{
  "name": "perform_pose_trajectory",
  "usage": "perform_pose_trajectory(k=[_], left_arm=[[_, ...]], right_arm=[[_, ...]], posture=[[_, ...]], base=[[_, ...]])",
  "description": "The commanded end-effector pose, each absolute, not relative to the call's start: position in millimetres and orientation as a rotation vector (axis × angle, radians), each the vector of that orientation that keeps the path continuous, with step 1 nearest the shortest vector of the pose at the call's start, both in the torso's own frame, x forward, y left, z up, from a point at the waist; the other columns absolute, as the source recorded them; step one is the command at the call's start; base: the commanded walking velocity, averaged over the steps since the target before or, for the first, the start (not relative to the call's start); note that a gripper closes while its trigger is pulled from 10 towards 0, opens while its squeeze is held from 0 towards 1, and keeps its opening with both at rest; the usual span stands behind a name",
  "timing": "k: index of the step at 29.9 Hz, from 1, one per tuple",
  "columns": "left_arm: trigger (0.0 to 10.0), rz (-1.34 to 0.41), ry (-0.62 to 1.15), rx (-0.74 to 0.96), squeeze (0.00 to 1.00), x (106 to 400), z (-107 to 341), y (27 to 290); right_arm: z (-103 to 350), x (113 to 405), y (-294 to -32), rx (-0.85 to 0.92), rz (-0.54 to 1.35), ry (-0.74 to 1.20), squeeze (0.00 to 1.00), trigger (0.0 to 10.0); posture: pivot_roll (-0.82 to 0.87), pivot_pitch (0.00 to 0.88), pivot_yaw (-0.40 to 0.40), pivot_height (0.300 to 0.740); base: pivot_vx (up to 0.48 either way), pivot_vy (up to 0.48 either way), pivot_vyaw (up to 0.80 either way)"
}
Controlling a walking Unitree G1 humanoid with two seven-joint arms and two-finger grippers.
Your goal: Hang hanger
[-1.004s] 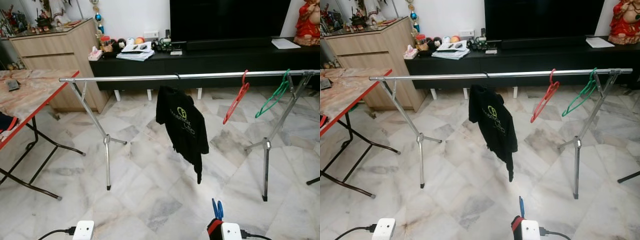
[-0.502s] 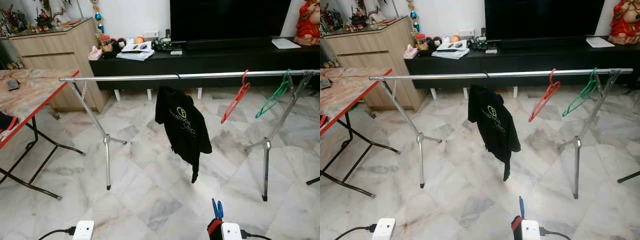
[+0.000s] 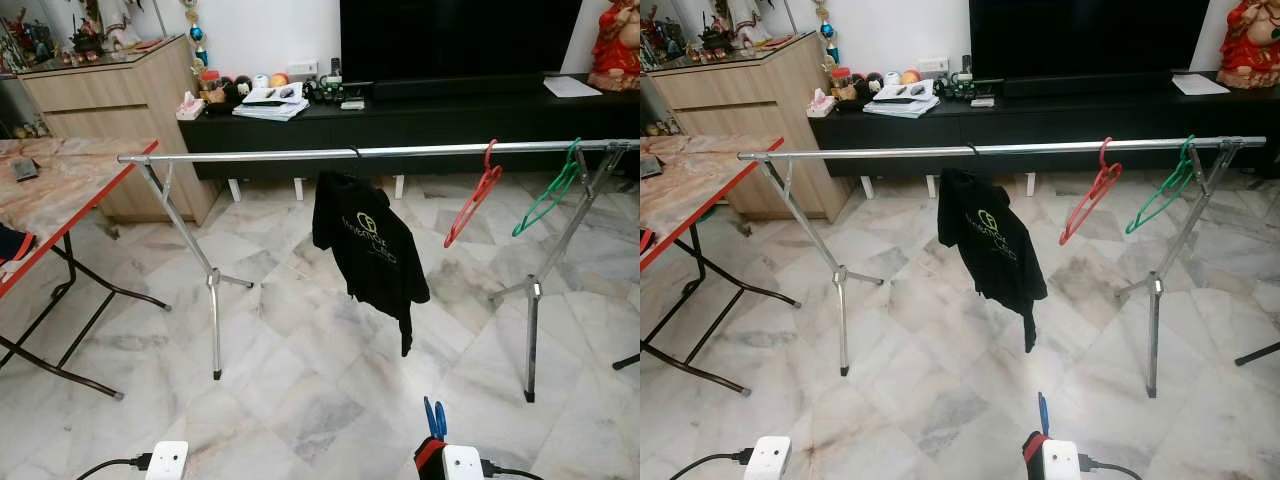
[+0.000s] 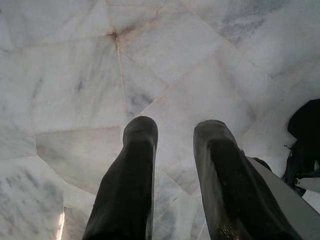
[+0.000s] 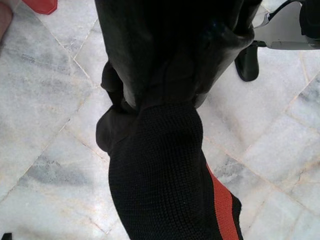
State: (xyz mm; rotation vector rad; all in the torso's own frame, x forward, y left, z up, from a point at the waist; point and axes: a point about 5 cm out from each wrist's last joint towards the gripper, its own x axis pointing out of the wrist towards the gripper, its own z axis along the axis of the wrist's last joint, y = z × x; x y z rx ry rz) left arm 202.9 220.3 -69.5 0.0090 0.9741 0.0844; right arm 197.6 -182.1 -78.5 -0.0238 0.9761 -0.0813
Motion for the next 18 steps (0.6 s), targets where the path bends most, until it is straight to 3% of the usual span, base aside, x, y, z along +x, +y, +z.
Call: perform_pose_trajectory(k=[1,18], left_arm=[[10.0,0.097,0.983,0.012,0.00,203.0,-68.7,224.7],[10.0,0.090,0.987,0.016,0.00,202.0,-69.2,224.5]], right_arm=[[-77.9,200.4,-171.3,0.017,-0.062,0.961,0.00,10.0],[-77.1,202.0,-170.7,0.014,-0.058,0.958,0.00,10.0]], posture=[[-0.07,0.008,0.099,0.740],[-0.07,0.000,0.100,0.740]], base=[[0.000,0.000,0.00],[0.000,0.000,0.00]])
